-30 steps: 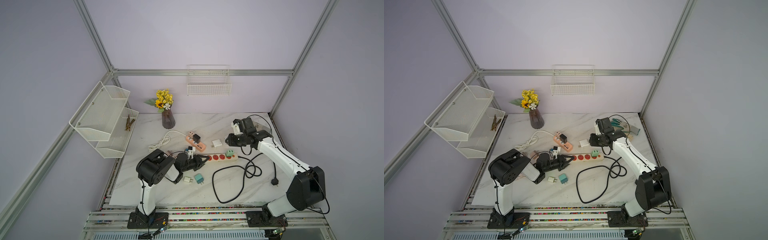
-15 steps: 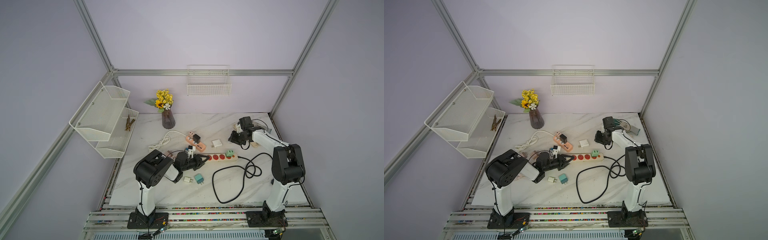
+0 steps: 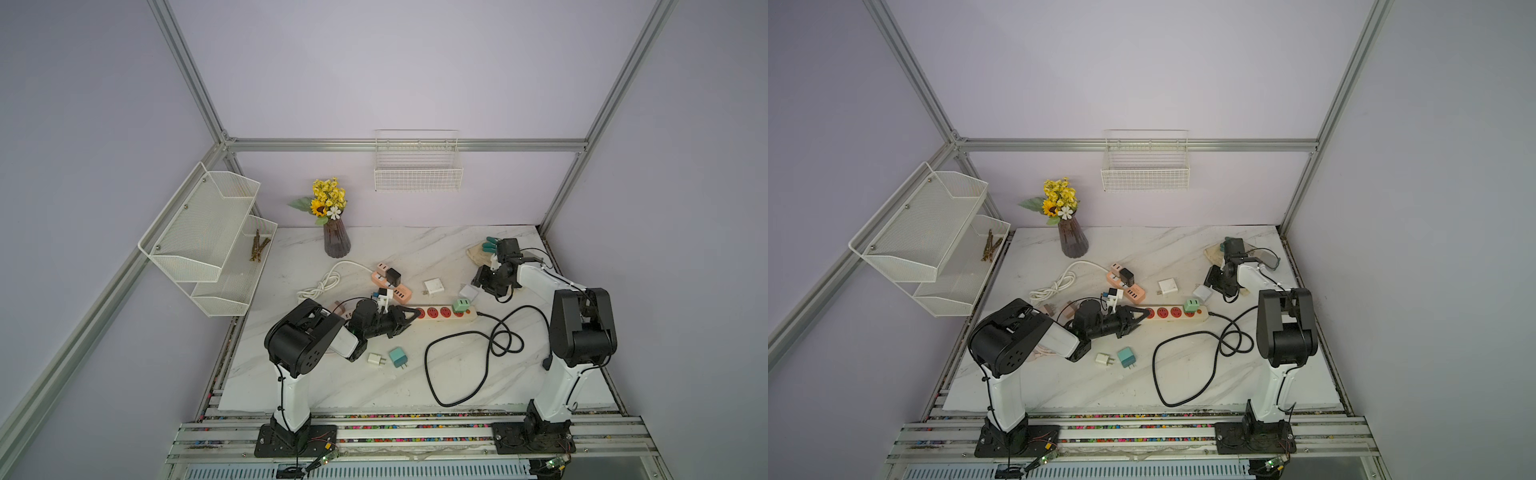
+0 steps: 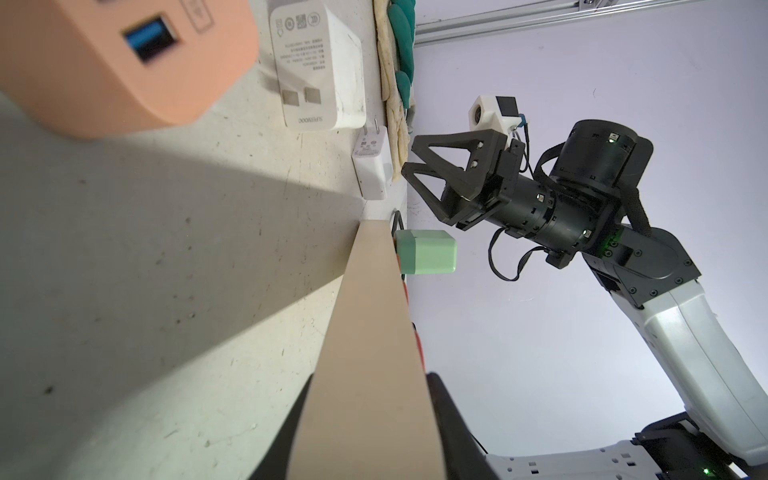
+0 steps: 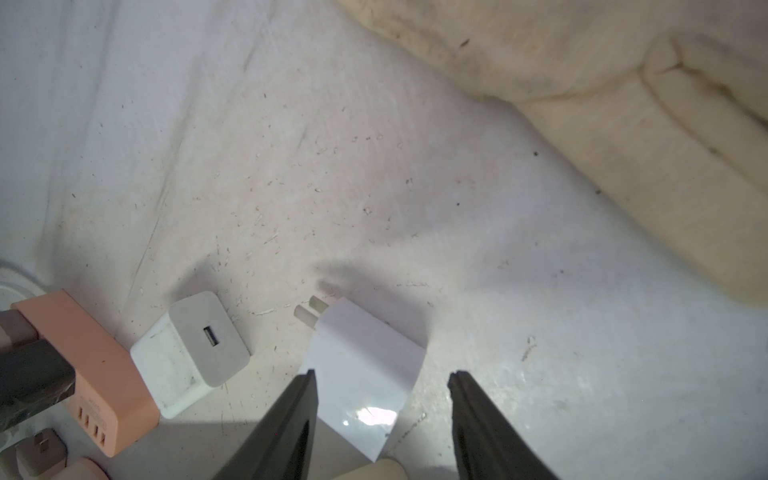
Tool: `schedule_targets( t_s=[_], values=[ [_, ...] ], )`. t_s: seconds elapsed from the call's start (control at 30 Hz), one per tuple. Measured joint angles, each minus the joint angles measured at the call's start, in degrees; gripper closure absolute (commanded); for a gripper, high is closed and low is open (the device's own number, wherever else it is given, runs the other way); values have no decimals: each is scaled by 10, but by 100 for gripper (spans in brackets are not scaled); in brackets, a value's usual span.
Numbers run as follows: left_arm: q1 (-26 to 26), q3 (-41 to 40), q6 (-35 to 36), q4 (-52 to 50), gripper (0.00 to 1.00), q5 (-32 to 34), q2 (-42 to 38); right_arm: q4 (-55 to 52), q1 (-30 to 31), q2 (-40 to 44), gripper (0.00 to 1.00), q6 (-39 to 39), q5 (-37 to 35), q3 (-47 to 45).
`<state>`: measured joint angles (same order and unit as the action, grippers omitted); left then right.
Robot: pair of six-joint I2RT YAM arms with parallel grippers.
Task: Pull the plug off the socket
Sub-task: Place the plug at the center of the board, then remove the plug from the socket.
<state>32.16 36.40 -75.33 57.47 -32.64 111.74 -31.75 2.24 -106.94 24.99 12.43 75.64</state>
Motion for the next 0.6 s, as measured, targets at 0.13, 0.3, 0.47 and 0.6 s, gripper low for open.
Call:
schedule_targets(
  t_s=[0.13, 0.3, 0.47, 0.6],
  values=[
    [0, 2, 2, -4, 100, 0, -1, -25, 11, 50, 37, -19, 0, -3],
    [0, 5, 11, -16, 99, -1, -7, -49, 42, 123, 28, -47, -1, -3],
    [0, 6, 15, -19, 98, -2, -8, -86, 101, 137, 25, -69, -18, -3],
    [0, 6, 15, -19, 98, -2, -8, -109, 141, 131, 24, -76, -39, -4]
  ],
)
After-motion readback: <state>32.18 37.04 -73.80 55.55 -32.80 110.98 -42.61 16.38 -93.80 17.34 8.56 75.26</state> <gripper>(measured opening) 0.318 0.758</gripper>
